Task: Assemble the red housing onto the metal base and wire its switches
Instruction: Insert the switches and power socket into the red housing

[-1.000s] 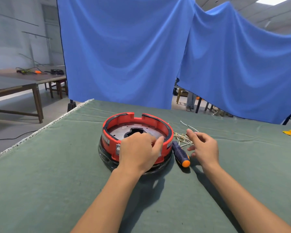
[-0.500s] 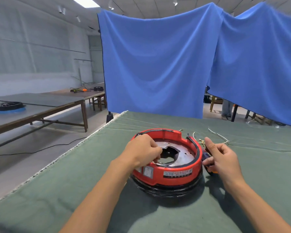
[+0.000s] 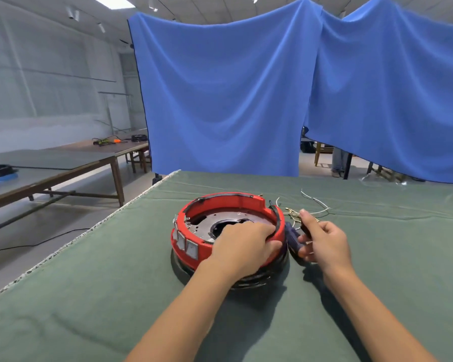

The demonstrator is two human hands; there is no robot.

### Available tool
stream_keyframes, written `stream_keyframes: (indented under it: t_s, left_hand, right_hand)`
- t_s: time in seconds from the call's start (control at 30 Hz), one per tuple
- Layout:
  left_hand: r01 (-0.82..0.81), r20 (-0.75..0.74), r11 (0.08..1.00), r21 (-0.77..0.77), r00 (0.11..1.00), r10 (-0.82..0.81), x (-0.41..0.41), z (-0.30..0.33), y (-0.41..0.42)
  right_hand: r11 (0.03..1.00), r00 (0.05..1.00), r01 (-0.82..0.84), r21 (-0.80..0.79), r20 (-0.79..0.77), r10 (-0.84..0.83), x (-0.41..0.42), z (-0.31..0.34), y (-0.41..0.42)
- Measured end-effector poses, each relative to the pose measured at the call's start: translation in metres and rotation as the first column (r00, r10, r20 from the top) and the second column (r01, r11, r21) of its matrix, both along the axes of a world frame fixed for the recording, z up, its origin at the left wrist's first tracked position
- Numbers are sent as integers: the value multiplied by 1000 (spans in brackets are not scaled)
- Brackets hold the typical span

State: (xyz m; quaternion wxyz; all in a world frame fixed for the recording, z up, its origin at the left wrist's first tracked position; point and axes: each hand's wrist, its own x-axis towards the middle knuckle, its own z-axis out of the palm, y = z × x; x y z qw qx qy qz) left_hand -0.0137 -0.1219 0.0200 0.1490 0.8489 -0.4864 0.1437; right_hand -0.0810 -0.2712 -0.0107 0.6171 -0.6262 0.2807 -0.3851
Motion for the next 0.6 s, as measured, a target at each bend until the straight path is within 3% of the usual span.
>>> stream_keyframes:
  t_s: [0.1, 0.2, 0.3, 0.4, 0.6]
  left_hand:
    - [179, -365, 983, 27, 917, -157, 15, 17, 28]
    - [173, -524, 975, 140, 848, -76, 31, 39, 52]
    - [67, -496, 976, 209, 867, 47, 35, 49, 62]
    - [-24, -455, 998, 51, 890, 44, 19, 37, 45]
    - [-251, -29, 955, -159, 968, 249, 0, -6, -6]
  right_hand:
    - [1000, 1000, -15, 2, -27, 15, 2, -2, 1]
    - [1000, 999, -17, -10, -34, 17, 2, -1, 4]
    - [1000, 999, -16, -19, -30, 15, 2, 1, 5]
    - [1000, 999, -18, -15, -32, 18, 0, 4, 8]
    - [1000, 999, -31, -2, -19, 31, -3, 7, 11]
